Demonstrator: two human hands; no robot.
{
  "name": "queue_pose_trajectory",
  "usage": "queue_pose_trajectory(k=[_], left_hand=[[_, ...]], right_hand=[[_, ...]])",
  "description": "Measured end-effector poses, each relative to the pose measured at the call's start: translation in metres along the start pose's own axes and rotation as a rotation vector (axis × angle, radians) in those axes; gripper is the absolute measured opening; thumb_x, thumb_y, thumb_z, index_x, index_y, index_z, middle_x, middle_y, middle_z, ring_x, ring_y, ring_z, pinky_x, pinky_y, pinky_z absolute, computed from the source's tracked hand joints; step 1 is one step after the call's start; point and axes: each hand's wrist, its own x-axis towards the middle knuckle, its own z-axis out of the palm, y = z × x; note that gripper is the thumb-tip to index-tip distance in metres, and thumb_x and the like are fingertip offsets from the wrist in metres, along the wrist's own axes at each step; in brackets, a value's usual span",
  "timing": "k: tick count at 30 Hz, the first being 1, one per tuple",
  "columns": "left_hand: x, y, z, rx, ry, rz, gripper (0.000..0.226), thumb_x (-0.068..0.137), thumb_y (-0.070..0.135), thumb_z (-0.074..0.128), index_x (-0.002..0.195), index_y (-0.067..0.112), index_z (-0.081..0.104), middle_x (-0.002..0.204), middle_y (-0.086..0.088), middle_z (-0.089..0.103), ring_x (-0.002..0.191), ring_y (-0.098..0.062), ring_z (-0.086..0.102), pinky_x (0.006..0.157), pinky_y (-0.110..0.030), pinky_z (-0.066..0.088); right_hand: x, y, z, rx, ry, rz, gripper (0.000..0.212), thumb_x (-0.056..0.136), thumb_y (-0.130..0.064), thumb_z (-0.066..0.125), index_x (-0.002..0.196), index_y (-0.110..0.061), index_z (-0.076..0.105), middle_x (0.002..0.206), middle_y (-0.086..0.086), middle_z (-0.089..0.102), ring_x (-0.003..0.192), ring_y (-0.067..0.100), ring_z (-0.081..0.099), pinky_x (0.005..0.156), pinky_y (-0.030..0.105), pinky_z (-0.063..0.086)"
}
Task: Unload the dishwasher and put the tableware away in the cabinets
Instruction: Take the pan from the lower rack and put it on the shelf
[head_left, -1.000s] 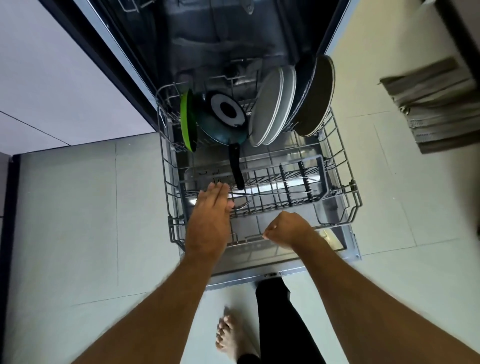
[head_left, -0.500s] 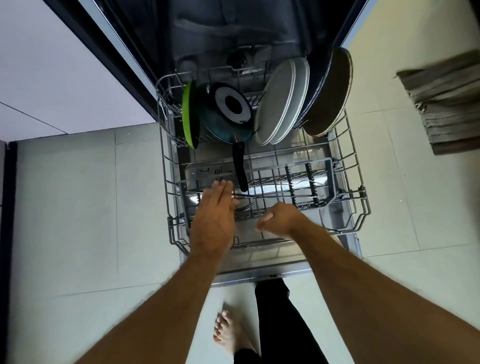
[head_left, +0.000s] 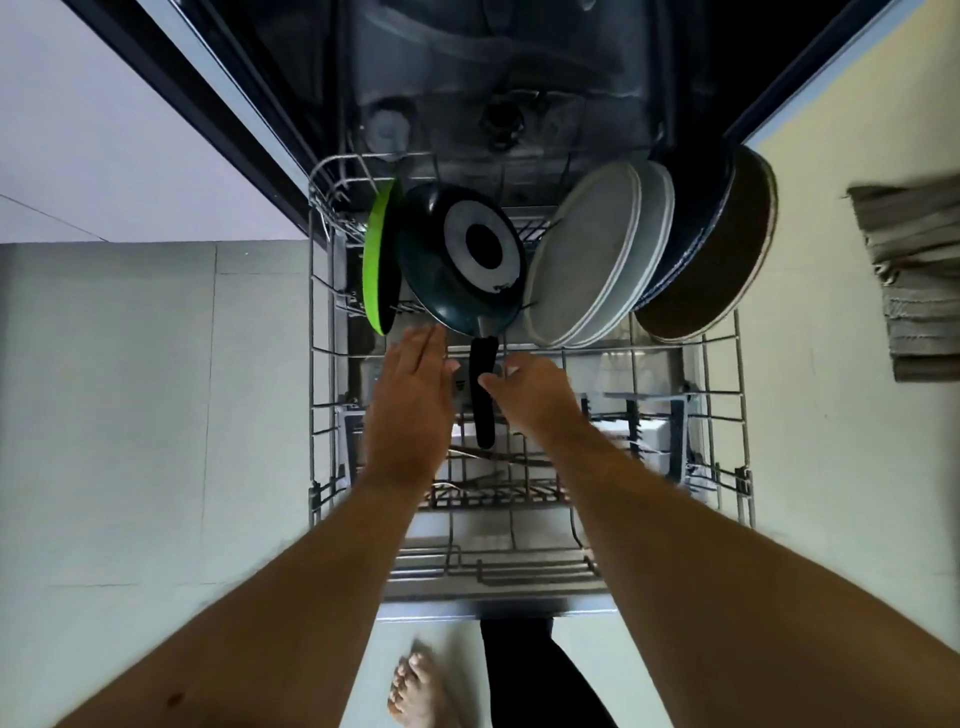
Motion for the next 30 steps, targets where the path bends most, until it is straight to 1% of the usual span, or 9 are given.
queue_pose_trajectory(k=[3, 6, 8, 14, 17, 21, 24, 27, 30], left_hand=[[0.011, 0.0, 0.005, 0.02, 0.005, -0.006, 0.043, 0.102, 0.02, 0.045, 0.143, 0.006, 0.046, 0.148, -0.014, 0.046, 0.143, -0.026, 0.034, 0.118, -0.035, 0.023], [0.016, -0.002, 0.009, 0.016, 0.013, -0.036, 0.043, 0.102, 0.018, 0.046, 0.144, 0.006, 0.045, 0.149, -0.013, 0.045, 0.144, -0.026, 0.032, 0.118, -0.037, 0.023], [0.014, -0.006, 0.01, 0.002, 0.013, -0.042, 0.043, 0.104, 0.02, 0.044, 0.145, 0.007, 0.044, 0.15, -0.012, 0.044, 0.145, -0.025, 0.031, 0.118, -0.037, 0.024], [-0.011, -0.029, -0.002, -0.013, -0.01, -0.023, 0.042, 0.103, 0.022, 0.042, 0.14, 0.005, 0.048, 0.145, -0.015, 0.049, 0.14, -0.027, 0.039, 0.11, -0.049, 0.041], [-0.021, -0.032, -0.018, -0.027, 0.005, -0.072, 0.046, 0.105, 0.03, 0.034, 0.144, 0.008, 0.045, 0.147, -0.012, 0.047, 0.141, -0.026, 0.038, 0.108, -0.049, 0.044], [-0.032, -0.02, -0.056, -0.012, 0.031, -0.087, 0.046, 0.103, 0.029, 0.037, 0.145, 0.012, 0.046, 0.147, -0.009, 0.048, 0.139, -0.027, 0.042, 0.103, -0.051, 0.048], [-0.039, -0.005, -0.096, 0.01, 0.071, -0.049, 0.046, 0.103, 0.031, 0.038, 0.145, 0.012, 0.047, 0.147, -0.007, 0.048, 0.139, -0.025, 0.041, 0.112, -0.047, 0.037], [-0.047, 0.018, -0.149, -0.019, 0.113, -0.014, 0.052, 0.102, 0.037, 0.032, 0.145, 0.013, 0.046, 0.149, -0.005, 0.046, 0.142, -0.018, 0.032, 0.114, -0.03, 0.021], [-0.054, 0.036, -0.202, 0.012, 0.158, 0.043, 0.051, 0.104, 0.037, 0.031, 0.147, 0.014, 0.043, 0.151, -0.006, 0.044, 0.145, -0.019, 0.03, 0.116, -0.028, 0.02]], right_hand=[[0.013, -0.01, 0.004, -0.064, -0.023, -0.028, 0.038, 0.094, -0.043, 0.061, 0.112, -0.011, 0.068, 0.098, 0.005, 0.07, 0.089, 0.019, 0.066, 0.069, 0.022, 0.042], [0.025, -0.015, 0.014, -0.021, -0.025, -0.009, 0.037, 0.093, -0.047, 0.061, 0.105, -0.013, 0.069, 0.087, 0.002, 0.067, 0.079, 0.017, 0.063, 0.057, 0.022, 0.039], [0.03, -0.018, 0.021, 0.027, -0.02, 0.041, 0.038, 0.092, -0.048, 0.062, 0.104, -0.013, 0.067, 0.089, 0.002, 0.067, 0.08, 0.018, 0.062, 0.061, 0.025, 0.041], [0.024, -0.034, 0.038, 0.265, 0.084, 0.148, 0.034, 0.1, -0.03, 0.05, 0.12, -0.003, 0.049, 0.092, 0.008, 0.064, 0.067, 0.016, 0.059, 0.044, 0.018, 0.036], [0.003, -0.042, 0.03, 0.304, 0.137, 0.093, 0.025, 0.101, -0.026, 0.049, 0.111, -0.004, 0.049, 0.076, 0.001, 0.057, 0.06, 0.012, 0.055, 0.037, 0.011, 0.034], [-0.03, -0.051, 0.013, 0.375, 0.166, 0.117, 0.03, 0.097, -0.031, 0.052, 0.112, -0.005, 0.049, 0.085, 0.007, 0.06, 0.073, 0.025, 0.064, 0.056, 0.031, 0.056], [-0.065, -0.062, -0.006, 0.44, 0.177, 0.185, 0.033, 0.095, -0.033, 0.055, 0.117, -0.008, 0.05, 0.094, 0.009, 0.062, 0.081, 0.027, 0.067, 0.068, 0.044, 0.061], [-0.113, -0.073, -0.029, 0.378, 0.197, 0.155, 0.026, 0.098, -0.034, 0.054, 0.107, -0.01, 0.05, 0.085, 0.005, 0.061, 0.066, 0.016, 0.062, 0.048, 0.021, 0.052], [-0.16, -0.086, -0.053, 0.283, 0.208, 0.063, 0.029, 0.095, -0.031, 0.059, 0.109, -0.006, 0.055, 0.084, 0.005, 0.063, 0.067, 0.018, 0.062, 0.055, 0.028, 0.053]])
